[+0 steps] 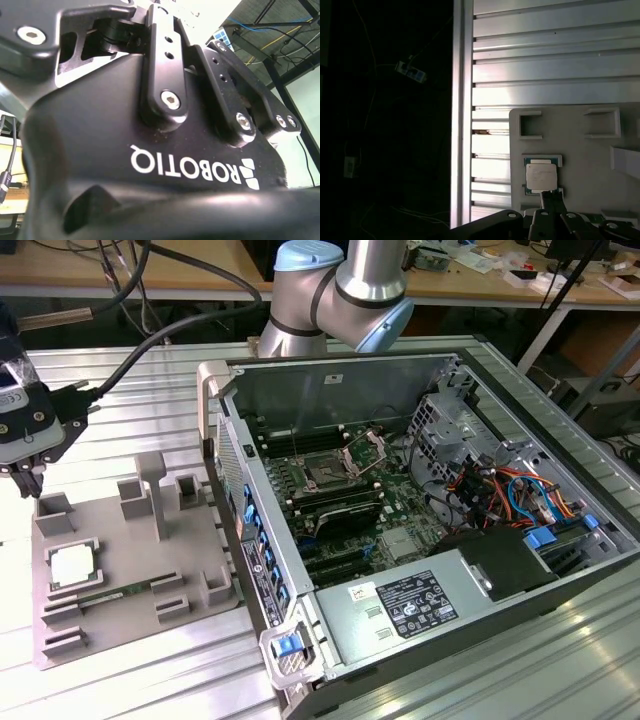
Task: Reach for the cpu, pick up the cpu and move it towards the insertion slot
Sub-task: 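Reach for the cpu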
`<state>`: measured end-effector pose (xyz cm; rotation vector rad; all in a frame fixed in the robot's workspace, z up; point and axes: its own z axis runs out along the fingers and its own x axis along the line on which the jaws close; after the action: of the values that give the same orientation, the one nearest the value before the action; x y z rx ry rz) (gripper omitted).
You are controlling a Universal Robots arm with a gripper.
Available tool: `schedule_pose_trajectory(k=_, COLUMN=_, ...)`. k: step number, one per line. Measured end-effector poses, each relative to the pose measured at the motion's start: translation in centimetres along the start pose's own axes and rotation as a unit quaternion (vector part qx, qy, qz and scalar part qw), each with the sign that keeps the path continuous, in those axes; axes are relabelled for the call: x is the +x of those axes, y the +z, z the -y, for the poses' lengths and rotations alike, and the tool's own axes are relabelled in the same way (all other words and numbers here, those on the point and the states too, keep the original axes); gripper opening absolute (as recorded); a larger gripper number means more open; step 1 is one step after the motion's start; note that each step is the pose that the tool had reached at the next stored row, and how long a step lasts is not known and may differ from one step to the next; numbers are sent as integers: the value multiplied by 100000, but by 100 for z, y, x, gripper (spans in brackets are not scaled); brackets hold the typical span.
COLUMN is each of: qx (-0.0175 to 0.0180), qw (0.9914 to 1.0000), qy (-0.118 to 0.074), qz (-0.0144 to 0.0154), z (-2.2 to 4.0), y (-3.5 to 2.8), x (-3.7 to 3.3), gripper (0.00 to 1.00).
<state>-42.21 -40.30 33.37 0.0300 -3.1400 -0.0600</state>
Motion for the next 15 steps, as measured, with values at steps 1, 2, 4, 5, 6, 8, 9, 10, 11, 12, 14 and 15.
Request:
schedule_pose_trajectory(k=1, qx=-1, qw=100000, qy=-1, qz=3, z=0, y=4, x=0, gripper=11)
schedule_pose_trajectory(k=2, qx=2, qw=100000, qy=-1, qz=-1, z=0, y=7, x=0, gripper=11)
schedule_pose_trajectory(k=4, qx=0, qw=100000, qy=0, qz=3, z=1, y=14, x=0, gripper=11)
schedule_pose_trajectory(k=5, qx=-1, qw=100000, qy=-1, qz=2, z=1, y=17, x=0, gripper=11)
schedule_pose_trajectory(k=6, qx=-2, qw=100000, qy=-1, qz=4, z=1, y=19, x=0, gripper=11)
schedule_pose_trajectory(k=8, qx=2, qw=100000, qy=-1, qz=1, z=1, y=25, x=0, gripper=11)
schedule_pose_trajectory(k=9, qx=0, qw=100000, qy=1, qz=2, z=1, y=27, x=0, gripper=11)
schedule_pose_trajectory(k=10, qx=0, qw=100000, qy=1, qz=-2, z=1, y=29, x=0, gripper=11)
schedule_pose_trajectory(k=11, qx=1, qw=100000, qy=0, qz=3, z=1, y=32, x=0, gripper=11)
schedule_pose_trajectory(k=12, qx=-1, qw=100000, qy=-1, qz=2, z=1, y=34, x=0, gripper=11)
schedule_pose_trajectory(k=14, qx=-1, qw=100000, qy=0, qz=2, z=2, y=39, x=0, gripper=11)
schedule_pose_trajectory(k=15, qx=-1, qw=100000, qy=0, qz=5, z=2, y=41, x=0, gripper=11)
